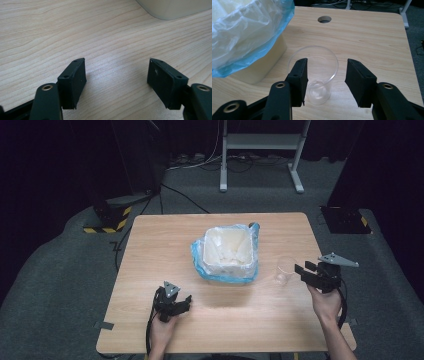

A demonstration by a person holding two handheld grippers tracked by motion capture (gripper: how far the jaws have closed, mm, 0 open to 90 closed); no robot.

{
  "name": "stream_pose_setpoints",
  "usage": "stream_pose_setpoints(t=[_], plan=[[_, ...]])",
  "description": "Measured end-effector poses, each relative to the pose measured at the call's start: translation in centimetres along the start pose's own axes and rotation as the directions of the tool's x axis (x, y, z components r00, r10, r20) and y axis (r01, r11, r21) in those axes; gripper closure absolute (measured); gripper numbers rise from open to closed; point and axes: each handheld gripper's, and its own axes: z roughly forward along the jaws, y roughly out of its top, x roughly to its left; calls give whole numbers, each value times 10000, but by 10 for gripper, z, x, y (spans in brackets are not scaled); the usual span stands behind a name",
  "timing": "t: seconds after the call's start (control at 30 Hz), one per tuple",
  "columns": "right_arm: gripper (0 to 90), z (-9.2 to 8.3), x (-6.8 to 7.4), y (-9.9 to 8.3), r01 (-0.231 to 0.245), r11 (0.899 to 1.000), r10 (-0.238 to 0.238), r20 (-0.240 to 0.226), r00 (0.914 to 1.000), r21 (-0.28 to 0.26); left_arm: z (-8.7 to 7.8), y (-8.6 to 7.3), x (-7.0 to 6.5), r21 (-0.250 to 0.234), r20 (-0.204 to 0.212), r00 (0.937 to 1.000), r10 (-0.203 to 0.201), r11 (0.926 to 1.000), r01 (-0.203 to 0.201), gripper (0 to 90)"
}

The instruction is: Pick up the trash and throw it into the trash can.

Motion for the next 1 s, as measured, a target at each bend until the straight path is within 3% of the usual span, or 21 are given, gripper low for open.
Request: stream_pose_setpoints(t=[0.23,0.37,1.0], plan=[[583,15,-8,7,-163,9997,161,105,9998,161,0,0,0,0,2,10000,-3,10000,3,308],[627,29,-14,5,-375,9978,364,209,9991,544,0,0,0,1,1,10000,-4,10000,4,308],[838,39,-18,4,-361,9949,361,15,9993,937,0,0,0,-1,1,10000,-4,10000,4,308]])
